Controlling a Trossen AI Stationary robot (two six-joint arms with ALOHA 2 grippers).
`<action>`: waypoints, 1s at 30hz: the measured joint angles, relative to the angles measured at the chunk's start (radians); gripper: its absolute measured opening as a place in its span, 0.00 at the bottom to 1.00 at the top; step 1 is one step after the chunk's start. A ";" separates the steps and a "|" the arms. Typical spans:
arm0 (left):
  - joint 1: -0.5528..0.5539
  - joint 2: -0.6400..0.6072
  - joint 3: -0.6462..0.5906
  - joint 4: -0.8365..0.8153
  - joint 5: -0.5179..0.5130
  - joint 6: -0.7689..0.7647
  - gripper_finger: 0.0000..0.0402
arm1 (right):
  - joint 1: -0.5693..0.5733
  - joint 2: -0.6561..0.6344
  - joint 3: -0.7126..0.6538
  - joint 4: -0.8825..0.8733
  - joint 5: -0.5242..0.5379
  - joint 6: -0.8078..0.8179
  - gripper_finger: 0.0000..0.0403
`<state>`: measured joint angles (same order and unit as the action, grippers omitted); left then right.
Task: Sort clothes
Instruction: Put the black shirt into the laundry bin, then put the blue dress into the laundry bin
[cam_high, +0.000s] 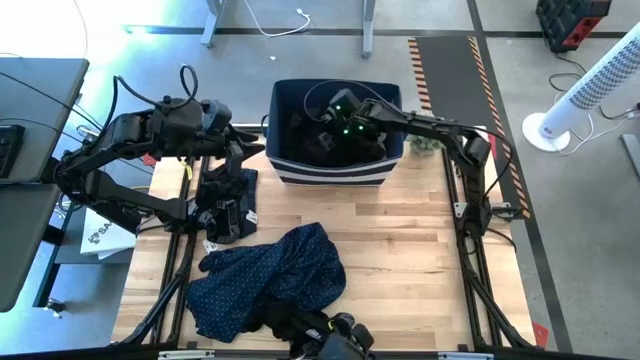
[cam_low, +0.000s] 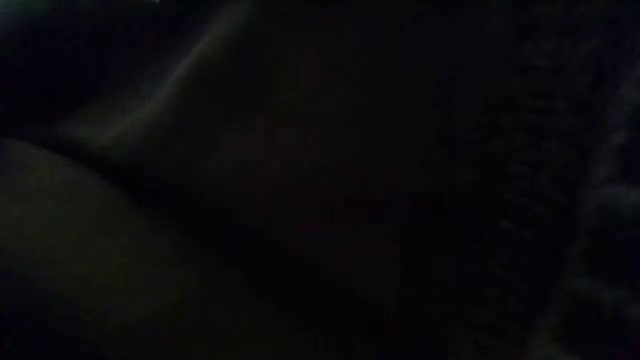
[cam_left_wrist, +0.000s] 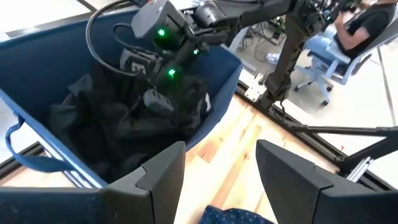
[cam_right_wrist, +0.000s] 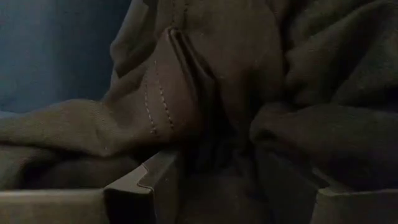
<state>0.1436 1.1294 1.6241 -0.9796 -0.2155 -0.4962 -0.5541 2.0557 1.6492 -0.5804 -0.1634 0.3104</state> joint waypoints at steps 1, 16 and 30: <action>0.000 0.000 0.000 -0.011 0.001 0.000 0.48 | 0.000 0.002 0.011 -0.005 0.001 0.004 0.48; -0.001 0.000 0.000 -0.048 0.004 -0.022 0.48 | 0.056 -0.042 0.617 -0.479 0.002 -0.102 0.48; -0.103 0.011 -0.015 -0.038 -0.135 -0.144 0.48 | 0.345 -0.605 0.419 -0.538 0.082 -0.209 0.48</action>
<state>0.0405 1.1402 1.6093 -1.0173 -0.3509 -0.6407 -0.2092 1.4509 2.0684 -1.1180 -0.0809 0.1014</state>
